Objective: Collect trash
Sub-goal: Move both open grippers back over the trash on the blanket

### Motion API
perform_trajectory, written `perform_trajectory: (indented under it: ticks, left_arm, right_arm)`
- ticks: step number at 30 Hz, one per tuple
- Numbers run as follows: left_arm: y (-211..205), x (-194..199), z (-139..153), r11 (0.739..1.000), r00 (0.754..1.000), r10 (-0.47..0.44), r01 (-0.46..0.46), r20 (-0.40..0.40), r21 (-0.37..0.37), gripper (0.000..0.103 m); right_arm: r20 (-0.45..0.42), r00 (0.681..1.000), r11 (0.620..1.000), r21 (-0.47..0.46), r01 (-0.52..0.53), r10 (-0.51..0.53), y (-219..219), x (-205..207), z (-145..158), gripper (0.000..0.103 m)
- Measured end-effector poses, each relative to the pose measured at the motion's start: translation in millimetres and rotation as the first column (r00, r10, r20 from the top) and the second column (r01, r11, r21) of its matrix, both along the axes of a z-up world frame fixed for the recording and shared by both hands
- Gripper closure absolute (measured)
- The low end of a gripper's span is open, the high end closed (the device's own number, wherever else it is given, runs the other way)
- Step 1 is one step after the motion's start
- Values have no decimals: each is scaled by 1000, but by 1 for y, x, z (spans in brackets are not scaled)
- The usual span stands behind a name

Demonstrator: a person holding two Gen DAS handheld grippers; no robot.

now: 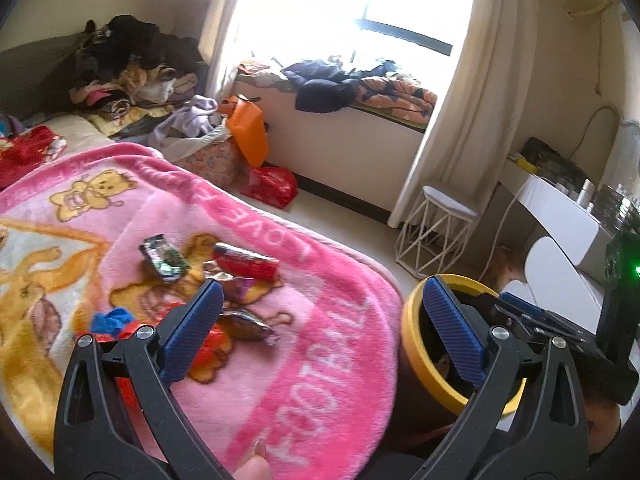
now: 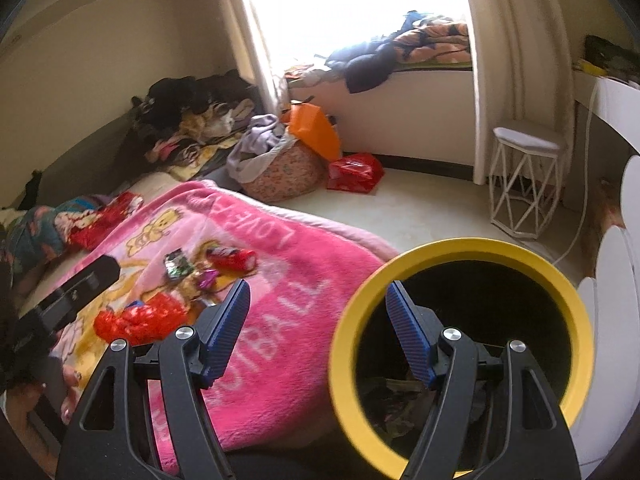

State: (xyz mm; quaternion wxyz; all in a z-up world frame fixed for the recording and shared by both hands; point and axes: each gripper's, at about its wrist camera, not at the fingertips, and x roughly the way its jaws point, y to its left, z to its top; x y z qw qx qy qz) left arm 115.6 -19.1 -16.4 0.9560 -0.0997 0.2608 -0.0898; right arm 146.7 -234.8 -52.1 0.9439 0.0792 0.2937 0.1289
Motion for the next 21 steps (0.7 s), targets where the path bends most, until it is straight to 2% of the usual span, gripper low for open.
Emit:
perform_trajectory:
  ticks: [21]
  left_arm:
    - [80,-4,0,985,985,173,-173,-11,2,11]
  right_arm:
    - [-36,980,978,-66,-200,198,94,19,-10,34]
